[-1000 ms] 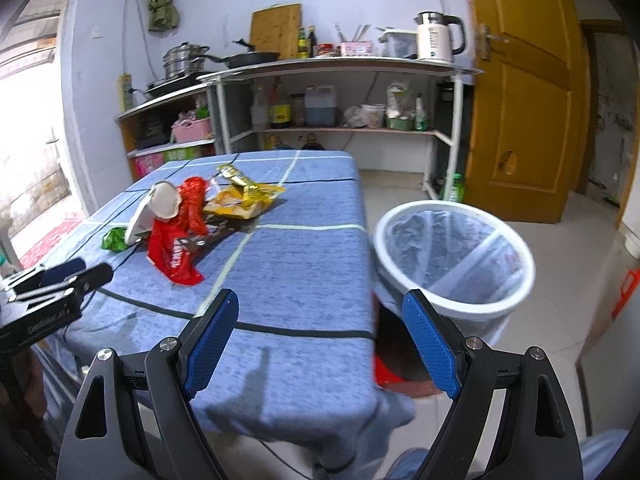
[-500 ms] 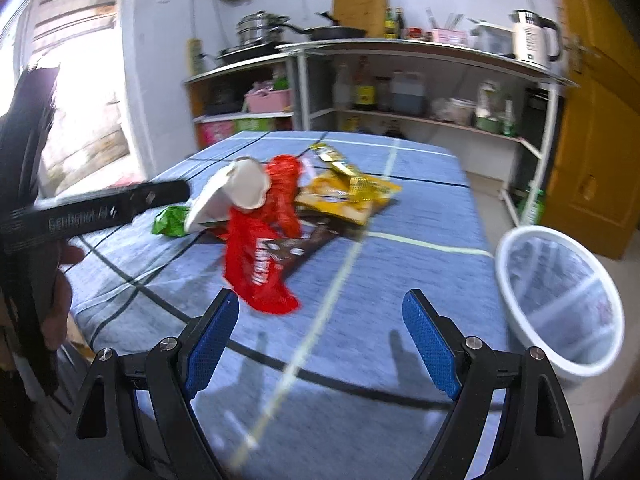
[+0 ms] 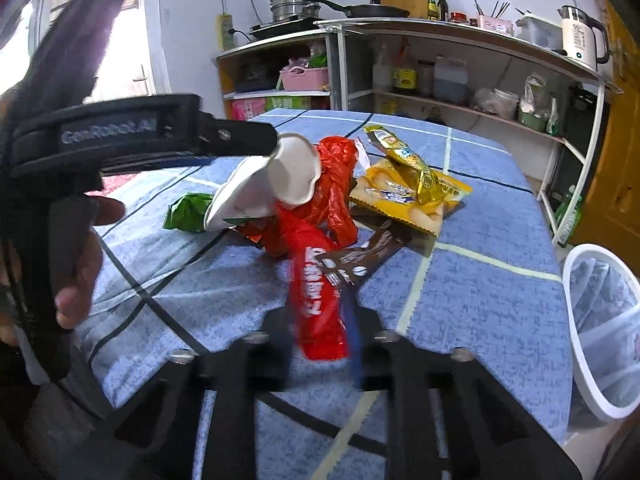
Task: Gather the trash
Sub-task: 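Grasp the white plastic bag with the left tool while the right tool grasps the red wrapper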
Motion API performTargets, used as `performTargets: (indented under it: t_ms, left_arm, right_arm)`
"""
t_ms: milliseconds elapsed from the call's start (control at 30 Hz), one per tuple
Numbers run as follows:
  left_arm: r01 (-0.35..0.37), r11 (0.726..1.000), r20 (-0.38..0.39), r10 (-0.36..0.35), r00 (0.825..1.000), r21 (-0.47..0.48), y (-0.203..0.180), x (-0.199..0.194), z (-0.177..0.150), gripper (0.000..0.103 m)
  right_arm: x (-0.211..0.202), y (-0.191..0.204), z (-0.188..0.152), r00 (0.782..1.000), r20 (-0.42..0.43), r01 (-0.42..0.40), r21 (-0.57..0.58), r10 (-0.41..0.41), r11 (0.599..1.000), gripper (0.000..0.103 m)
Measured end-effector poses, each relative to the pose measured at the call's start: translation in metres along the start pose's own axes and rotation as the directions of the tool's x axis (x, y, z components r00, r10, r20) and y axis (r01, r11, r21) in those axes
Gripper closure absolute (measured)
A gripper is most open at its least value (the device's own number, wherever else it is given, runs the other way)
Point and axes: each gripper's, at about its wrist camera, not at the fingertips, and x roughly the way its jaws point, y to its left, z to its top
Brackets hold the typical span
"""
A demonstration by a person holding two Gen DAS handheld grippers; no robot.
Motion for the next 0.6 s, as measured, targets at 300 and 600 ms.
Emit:
performTargets:
  t_ms: [300, 600]
  left_arm:
    - [-0.011, 0.997, -0.016, 0.013, 1.0, 0.082, -0.021, 0.014, 0.002, 0.05]
    - [-0.049, 0.991, -0.011, 0.051, 0.999, 0.122, -0.034, 0.019, 0.001, 0.084]
  right_arm:
    - [-0.015, -0.018, -0.006, 1.0, 0.009, -0.019, 0.06, 0.018, 0.998, 0.098]
    - [-0.03, -0.036, -0.018, 1.0, 0.004, 0.004, 0.117, -0.004, 0.993, 0.098]
